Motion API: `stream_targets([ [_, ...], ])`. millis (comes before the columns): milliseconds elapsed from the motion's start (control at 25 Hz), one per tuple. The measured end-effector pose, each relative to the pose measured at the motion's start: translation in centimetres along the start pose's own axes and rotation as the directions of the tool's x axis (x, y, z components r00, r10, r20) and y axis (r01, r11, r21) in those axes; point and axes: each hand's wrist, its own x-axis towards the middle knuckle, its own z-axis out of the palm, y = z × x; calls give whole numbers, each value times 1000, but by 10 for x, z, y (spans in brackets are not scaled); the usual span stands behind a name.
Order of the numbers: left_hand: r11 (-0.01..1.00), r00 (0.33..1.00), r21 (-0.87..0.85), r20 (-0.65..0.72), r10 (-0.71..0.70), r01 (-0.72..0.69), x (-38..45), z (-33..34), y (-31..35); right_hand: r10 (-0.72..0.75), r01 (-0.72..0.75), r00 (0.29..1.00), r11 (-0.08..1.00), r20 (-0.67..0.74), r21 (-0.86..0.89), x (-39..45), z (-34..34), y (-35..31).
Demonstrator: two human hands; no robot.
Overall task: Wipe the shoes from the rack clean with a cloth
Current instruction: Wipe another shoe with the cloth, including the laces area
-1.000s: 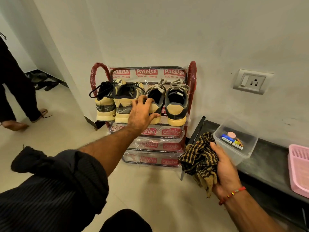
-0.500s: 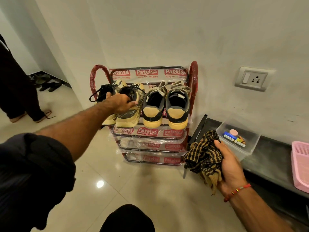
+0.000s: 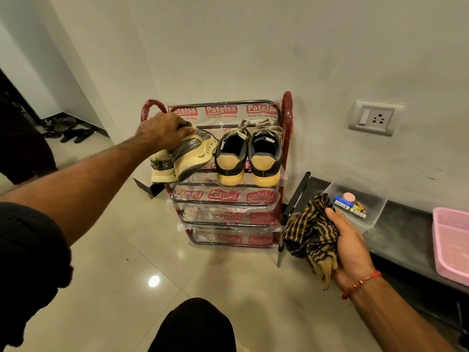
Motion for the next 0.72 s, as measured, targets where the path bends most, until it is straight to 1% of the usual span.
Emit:
stream_targets([
  [80, 991, 1000, -130, -15, 2, -4, -20, -30, 14, -7, 6, 1000, 1000, 20, 29, -6, -2, -4],
  [200, 950, 998, -313, -52, -27, 9, -68, -72, 46, 5, -8, 998, 999, 58, 44, -20, -8, -13],
  [280, 911, 998, -410, -24, -56, 41, -106, -89, 72, 26, -29, 997, 998, 70, 47, -30, -13, -20],
  [360, 851, 996, -516, 44, -83, 94, -146, -93, 98, 47, -50, 997, 997, 54, 62, -44, -19, -29],
  [400, 791, 991, -598, 97, -90, 130, -166, -90, 111, 48, -50, 998, 996, 35, 69, -53, -23, -36],
  [440, 698, 981, -692, 171, -87, 183, -183, -81, 123, 51, -52, 999, 996, 17, 77, -63, -28, -44],
  [480, 572, 965, -783, 256, -59, 243, -198, -69, 135, 46, -47, 999, 996, 3, 78, -71, -35, -52],
  [520, 424, 941, -853, 338, 5, 305, -210, -53, 146, 29, -30, 1000, 996, 5, 79, -80, -43, -61],
  [560, 261, 908, -888, 411, 79, 379, -220, -33, 158, 2, -3, 1000, 997, 11, 83, -90, -51, -71],
  [600, 125, 872, -882, 469, 141, 454, -227, -11, 170, -23, 21, 999, 995, 23, 93, -99, -58, -81],
  [640, 34, 841, -860, 506, 191, 510, -232, 9, 181, -48, 45, 999, 993, 21, 107, -106, -65, -90],
  [680, -18, 813, -834, 532, 238, 551, -238, 30, 196, -86, 85, 996, 990, 8, 114, -114, -75, -98],
  [720, -48, 790, -813, 548, 275, 580, -244, 48, 212, -136, 135, 991, 985, 1, 109, -120, -86, -106],
])
